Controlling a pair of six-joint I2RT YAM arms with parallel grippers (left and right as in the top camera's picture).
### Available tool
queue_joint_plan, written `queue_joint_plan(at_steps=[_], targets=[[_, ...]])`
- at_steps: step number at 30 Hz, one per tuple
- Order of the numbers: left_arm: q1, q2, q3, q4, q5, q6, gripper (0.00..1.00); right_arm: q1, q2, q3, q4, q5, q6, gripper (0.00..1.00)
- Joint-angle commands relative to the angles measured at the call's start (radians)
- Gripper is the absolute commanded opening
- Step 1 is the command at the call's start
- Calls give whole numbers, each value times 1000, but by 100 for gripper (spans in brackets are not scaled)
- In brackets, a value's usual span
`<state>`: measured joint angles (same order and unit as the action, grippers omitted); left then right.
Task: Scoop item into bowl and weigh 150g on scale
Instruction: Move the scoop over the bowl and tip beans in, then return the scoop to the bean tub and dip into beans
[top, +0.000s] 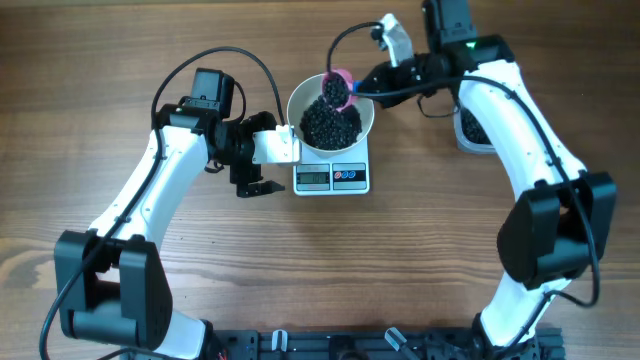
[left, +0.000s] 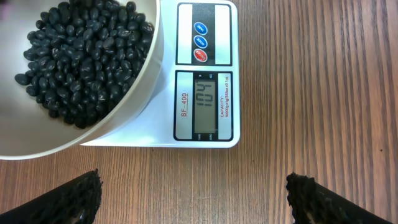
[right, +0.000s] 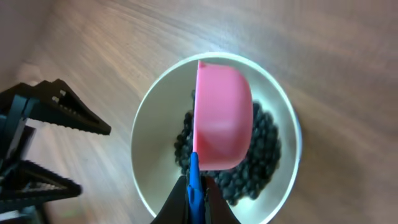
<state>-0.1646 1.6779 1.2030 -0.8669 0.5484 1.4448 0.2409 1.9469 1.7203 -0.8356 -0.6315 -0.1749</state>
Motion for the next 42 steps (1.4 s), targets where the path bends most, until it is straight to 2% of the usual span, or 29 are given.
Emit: queue_joint_plan(at_steps=[1,4,10,13,17,28,34,37,42], targets=[[-2,11,-6,0,23,-10,100,33,-69,84,1,158,-179,4],[-2,11,-6,0,23,-10,100,50,-98,93,0,172,-380,4],[-2,11,-6,0,23,-10,100,55,-165,93,2,172,-679,4],[-2,11,-6,0,23,-10,100,55,-200,93,31,199,-773,4],[-2,11,-6,0,23,-10,100,55,-226,93,89,221,-794,4],[-2,11,-6,0,23,-10,100,50,-221,86,90,220,-765,4],[-2,11,-6,0,23,-10,100,22,-189,85,80,193,-561,4],[-2,11,-6,0,23,-10,100,-11,-179,85,79,194,-403,4],[-2,11,-6,0,23,-10,100,-116,-177,85,42,195,-250,4]])
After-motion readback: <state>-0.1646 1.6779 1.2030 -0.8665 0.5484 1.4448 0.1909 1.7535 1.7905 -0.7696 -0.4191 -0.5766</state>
